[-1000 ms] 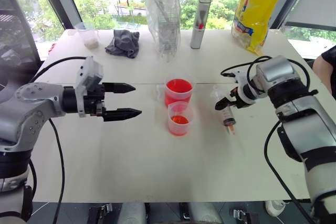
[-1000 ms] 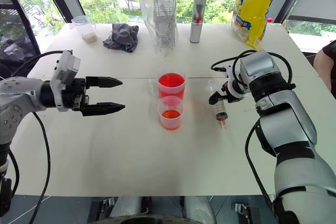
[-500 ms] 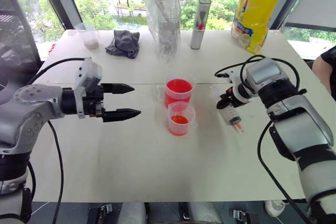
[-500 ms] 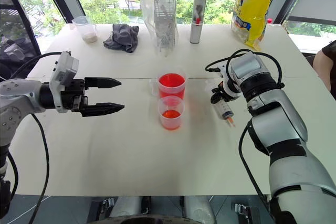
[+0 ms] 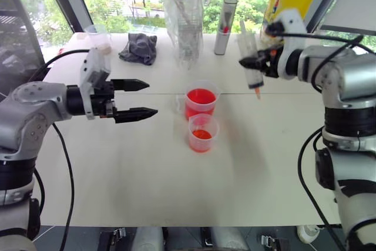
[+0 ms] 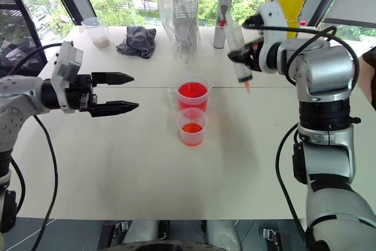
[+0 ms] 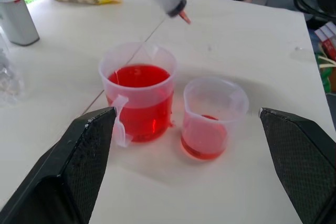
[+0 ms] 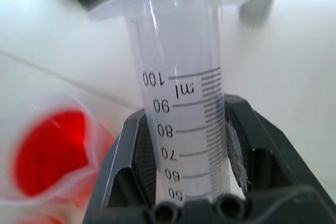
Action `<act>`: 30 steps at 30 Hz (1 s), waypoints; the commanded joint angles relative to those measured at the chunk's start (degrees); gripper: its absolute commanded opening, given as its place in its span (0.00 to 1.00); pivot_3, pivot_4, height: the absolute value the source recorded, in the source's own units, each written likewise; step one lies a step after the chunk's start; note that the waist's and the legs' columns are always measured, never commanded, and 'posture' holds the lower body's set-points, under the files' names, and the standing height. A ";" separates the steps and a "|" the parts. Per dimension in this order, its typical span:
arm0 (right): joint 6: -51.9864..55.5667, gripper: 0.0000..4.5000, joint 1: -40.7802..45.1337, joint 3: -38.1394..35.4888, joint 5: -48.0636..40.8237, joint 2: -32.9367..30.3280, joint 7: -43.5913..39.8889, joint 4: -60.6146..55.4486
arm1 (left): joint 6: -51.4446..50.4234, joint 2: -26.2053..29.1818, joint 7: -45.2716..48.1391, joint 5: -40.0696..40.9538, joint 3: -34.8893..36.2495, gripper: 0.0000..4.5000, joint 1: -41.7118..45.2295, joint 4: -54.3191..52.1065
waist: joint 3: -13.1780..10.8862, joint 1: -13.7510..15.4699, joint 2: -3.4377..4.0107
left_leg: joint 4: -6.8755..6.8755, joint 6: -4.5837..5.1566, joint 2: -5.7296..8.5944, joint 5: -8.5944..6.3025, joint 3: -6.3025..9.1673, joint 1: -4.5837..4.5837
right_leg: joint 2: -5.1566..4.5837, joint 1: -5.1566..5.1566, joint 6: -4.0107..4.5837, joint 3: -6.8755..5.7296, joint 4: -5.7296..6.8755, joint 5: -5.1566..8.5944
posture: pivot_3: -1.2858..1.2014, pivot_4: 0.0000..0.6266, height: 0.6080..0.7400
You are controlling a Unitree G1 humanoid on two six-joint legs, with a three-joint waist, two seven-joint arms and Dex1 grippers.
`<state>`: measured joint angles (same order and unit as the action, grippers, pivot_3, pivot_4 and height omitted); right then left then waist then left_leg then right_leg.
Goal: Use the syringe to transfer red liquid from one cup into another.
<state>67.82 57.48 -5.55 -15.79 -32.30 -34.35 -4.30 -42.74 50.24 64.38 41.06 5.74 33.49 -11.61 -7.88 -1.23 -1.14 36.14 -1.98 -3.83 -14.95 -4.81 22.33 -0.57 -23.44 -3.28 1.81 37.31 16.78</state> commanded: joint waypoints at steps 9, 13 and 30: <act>-39.87 0.32 -10.60 4.34 0.26 14.45 0.87 -4.89 | 2.51 -1.96 3.80 -2.83 -2.71 1.00 9.55 7.43 | -0.01 0.06 0.01 | 0.05 -0.01 0.01 0.01 -0.01 0.05 | 0.00 -0.03 0.00 -0.02 0.04 0.00 | 0.52 0.24 1.00; -48.25 0.32 -13.33 5.88 1.05 17.52 0.88 0.64 | 2.15 -2.08 4.17 -2.93 -2.60 1.00 9.92 7.40 | -0.01 0.11 0.01 | 0.06 -0.01 0.01 0.01 -0.01 0.05 | -0.02 -0.01 0.00 -0.02 0.03 0.00 | 0.52 0.24 1.00; -55.64 0.32 -21.47 8.52 1.81 21.25 1.22 4.80 | 1.75 -3.87 2.41 -2.85 -2.04 1.00 11.79 7.22 | -0.01 0.14 0.01 | 0.07 -0.05 0.00 0.03 0.03 0.04 | -0.02 0.00 0.00 0.01 0.05 0.00 | 0.52 0.24 1.00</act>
<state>13.63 35.87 2.89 -13.78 -11.58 -33.42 1.52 -41.90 46.44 67.32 38.04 2.50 42.96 -4.34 -7.89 -1.09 -1.13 36.21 -2.03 -3.83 -14.92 -4.79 22.37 -0.59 -23.43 -3.28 1.82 37.36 16.78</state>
